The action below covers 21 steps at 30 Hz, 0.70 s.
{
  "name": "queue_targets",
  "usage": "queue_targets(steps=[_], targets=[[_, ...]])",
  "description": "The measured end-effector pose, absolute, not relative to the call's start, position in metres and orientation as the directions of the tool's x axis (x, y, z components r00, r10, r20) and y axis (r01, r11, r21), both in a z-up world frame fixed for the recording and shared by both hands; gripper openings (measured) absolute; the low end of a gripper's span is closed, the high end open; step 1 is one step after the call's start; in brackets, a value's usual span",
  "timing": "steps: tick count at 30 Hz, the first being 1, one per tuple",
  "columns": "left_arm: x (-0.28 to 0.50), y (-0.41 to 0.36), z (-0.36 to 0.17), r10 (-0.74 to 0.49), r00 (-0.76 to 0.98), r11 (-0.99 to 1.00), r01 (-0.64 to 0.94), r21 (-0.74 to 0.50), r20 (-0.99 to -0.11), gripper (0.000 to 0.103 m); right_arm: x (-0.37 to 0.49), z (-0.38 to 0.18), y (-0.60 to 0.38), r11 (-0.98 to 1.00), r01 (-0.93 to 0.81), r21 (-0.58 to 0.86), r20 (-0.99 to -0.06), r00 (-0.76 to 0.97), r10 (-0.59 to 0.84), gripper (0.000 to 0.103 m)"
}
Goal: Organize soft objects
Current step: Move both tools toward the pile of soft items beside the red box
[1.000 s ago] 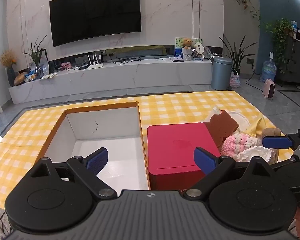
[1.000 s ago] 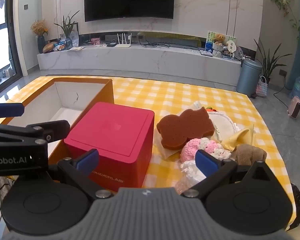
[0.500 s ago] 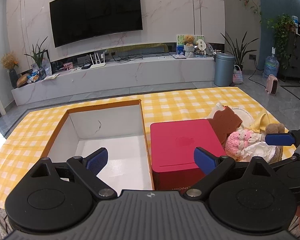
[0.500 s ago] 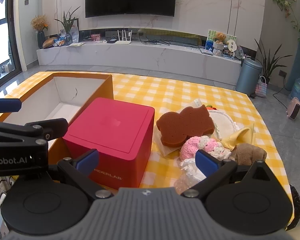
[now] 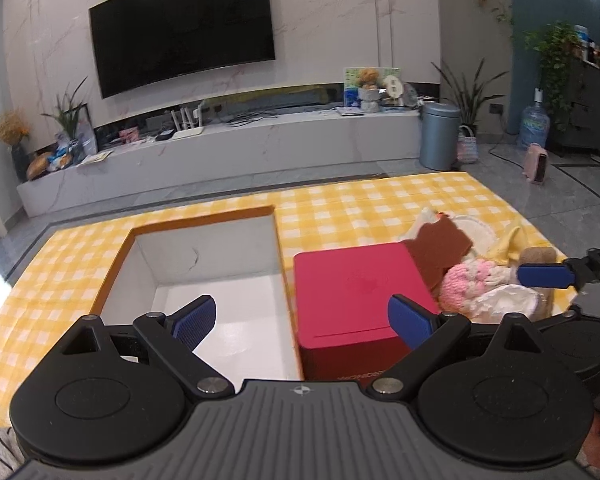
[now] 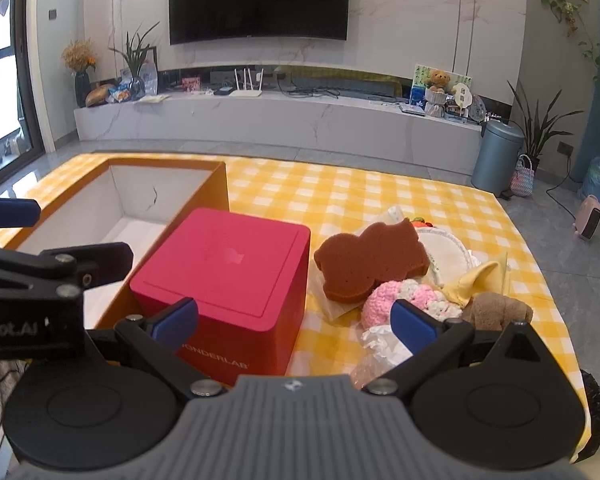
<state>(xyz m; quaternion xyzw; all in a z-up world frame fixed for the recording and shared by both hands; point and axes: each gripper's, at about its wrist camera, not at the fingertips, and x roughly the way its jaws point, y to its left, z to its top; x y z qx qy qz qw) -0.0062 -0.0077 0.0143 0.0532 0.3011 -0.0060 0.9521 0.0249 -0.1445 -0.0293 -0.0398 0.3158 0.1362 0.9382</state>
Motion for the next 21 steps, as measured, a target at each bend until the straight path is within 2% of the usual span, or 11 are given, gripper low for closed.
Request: queue_targets(steps=[9,14,18,21], targets=[[0.005,-0.028,0.031,-0.027,0.816,0.989,0.104,0.101,-0.577,0.103,0.031,-0.034,-0.176,0.986,-0.164,-0.01,-0.609,0.783,0.124,0.1],[0.025,-0.043,0.031,-0.102,0.766,0.985,0.165,0.041,-0.634,0.103,0.04,-0.044,-0.215,0.998,-0.037,0.041,-0.627,0.777,0.055,0.1],[0.043,-0.061,0.028,-0.227,0.686,0.954,0.298,-0.017,-0.691,0.103,0.042,-0.056,-0.254,0.983,0.114,0.147,-0.646,0.763,0.008,0.1],[0.056,-0.083,0.02,-0.256,0.641,0.933,0.359,-0.013,-0.724,0.103,0.044,-0.065,-0.27,0.967,0.201,0.158,-0.669,0.741,-0.045,0.1]])
